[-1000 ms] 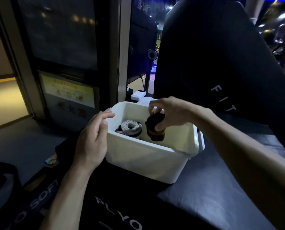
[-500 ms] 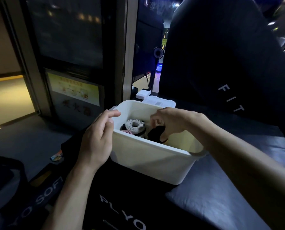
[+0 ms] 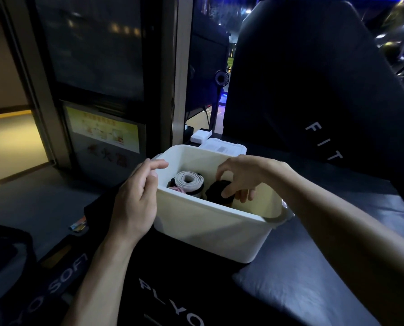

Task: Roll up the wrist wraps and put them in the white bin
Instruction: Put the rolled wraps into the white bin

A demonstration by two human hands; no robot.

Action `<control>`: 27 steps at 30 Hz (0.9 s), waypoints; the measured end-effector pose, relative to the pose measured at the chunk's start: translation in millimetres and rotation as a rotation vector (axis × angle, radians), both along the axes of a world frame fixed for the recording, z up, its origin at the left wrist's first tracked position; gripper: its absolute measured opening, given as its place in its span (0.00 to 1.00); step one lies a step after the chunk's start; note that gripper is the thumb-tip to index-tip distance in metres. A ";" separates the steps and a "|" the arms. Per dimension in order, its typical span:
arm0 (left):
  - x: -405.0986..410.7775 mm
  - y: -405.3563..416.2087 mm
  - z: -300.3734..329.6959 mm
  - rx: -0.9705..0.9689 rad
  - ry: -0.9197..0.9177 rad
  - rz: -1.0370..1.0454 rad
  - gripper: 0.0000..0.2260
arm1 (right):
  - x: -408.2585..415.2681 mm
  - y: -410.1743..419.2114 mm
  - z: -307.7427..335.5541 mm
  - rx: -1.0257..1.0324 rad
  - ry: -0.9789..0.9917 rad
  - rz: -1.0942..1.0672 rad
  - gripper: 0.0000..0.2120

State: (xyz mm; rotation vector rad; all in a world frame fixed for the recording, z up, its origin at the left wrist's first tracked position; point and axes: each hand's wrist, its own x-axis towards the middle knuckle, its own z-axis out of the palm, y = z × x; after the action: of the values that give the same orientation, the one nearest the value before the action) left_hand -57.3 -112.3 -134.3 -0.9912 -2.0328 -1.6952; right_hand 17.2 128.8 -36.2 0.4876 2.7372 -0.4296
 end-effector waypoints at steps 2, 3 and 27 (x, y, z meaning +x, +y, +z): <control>-0.9 0.0 -0.6 0.000 -0.007 0.000 0.16 | -4.0 1.0 -1.7 -0.027 0.020 -0.010 0.17; -1.2 -0.2 -0.5 -0.002 -0.010 -0.001 0.16 | -6.5 2.3 -2.9 -0.039 0.043 -0.016 0.14; -0.8 -0.8 -2.5 -0.026 -0.003 0.007 0.15 | 61.1 102.6 12.1 0.193 0.708 -0.353 0.10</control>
State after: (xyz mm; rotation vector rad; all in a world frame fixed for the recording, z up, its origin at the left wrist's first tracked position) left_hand -58.1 -113.1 -136.8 -0.9898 -2.0621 -1.6721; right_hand 78.3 231.4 -24.1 1.0500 3.3972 -0.4977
